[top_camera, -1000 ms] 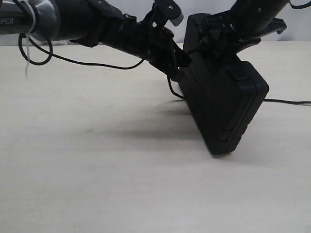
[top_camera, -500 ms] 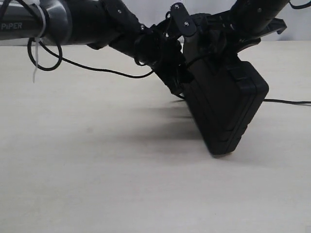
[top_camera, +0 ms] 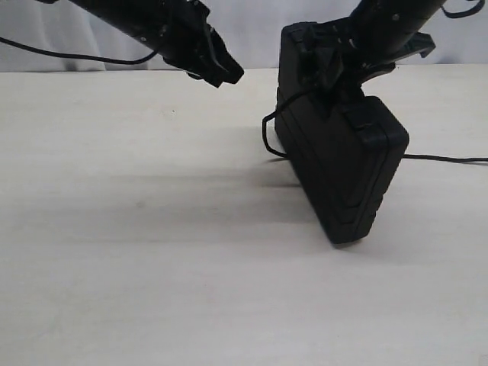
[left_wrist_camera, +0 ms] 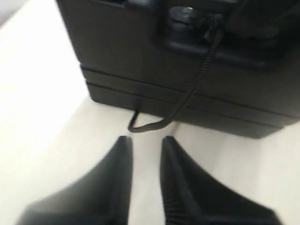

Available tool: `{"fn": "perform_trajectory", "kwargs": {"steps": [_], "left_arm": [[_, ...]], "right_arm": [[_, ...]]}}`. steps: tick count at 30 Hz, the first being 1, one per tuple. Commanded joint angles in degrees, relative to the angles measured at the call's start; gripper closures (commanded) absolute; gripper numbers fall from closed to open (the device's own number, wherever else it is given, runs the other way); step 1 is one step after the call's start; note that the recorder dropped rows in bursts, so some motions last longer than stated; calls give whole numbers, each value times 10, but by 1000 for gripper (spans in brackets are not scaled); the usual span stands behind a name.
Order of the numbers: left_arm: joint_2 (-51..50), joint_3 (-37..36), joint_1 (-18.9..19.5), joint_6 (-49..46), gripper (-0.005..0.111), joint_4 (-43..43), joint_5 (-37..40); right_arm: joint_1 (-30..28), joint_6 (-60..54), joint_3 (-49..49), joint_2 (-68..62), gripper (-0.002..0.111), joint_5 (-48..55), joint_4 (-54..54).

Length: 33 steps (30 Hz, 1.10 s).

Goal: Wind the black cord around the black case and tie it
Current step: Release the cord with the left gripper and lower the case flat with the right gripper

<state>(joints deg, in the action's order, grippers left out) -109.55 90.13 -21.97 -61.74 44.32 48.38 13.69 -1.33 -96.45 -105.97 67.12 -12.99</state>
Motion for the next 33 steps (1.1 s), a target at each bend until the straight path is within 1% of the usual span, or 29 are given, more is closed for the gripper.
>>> {"fn": "perform_trajectory", "kwargs": {"steps": [1, 6, 11, 14, 15, 17, 19, 20, 21, 23, 26, 27, 29, 31, 33], "left_arm": [[6, 4, 29, -13, 107, 25, 51], [6, 4, 62, -14, 107, 29, 86], [6, -4, 90, -20, 107, 31, 116], [6, -36, 100, -65, 107, 63, 115], [6, -56, 103, -94, 107, 80, 111], [6, -83, 103, -142, 107, 102, 111], [6, -103, 103, -195, 107, 119, 94], [6, -107, 103, -206, 107, 125, 88], [6, -108, 103, -209, 107, 131, 87], [6, -108, 103, -209, 107, 131, 89], [6, -108, 103, -209, 107, 130, 89], [6, -108, 103, -209, 107, 128, 89], [6, -108, 103, -209, 107, 118, 91], [-2, -108, 103, -212, 107, 104, 112], [-22, -108, 102, -228, 107, 95, 140]], "right_arm": [[52, 5, 29, -12, 104, -16, -7], [95, 23, 57, -12, 104, -69, -17], [131, 39, 107, -27, 104, -150, -16], [131, 39, 115, -48, 104, -161, -38], [131, 37, 115, -56, 104, -161, -42], [131, 25, 115, -69, 104, -165, -45], [131, -1, 115, -82, 104, -172, -58], [131, -1, 115, -87, 103, -176, -59], [131, -2, 115, -91, 101, -182, -59], [131, -10, 115, -95, 93, -192, -59], [131, -12, 115, -100, 66, -193, -59], [131, -12, 114, -99, 62, -193, -59], [131, -12, 95, -96, 61, -177, -51], [130, -4, 63, -86, 61, -137, -22], [130, 55, 42, -60, 61, -96, 80]]}}
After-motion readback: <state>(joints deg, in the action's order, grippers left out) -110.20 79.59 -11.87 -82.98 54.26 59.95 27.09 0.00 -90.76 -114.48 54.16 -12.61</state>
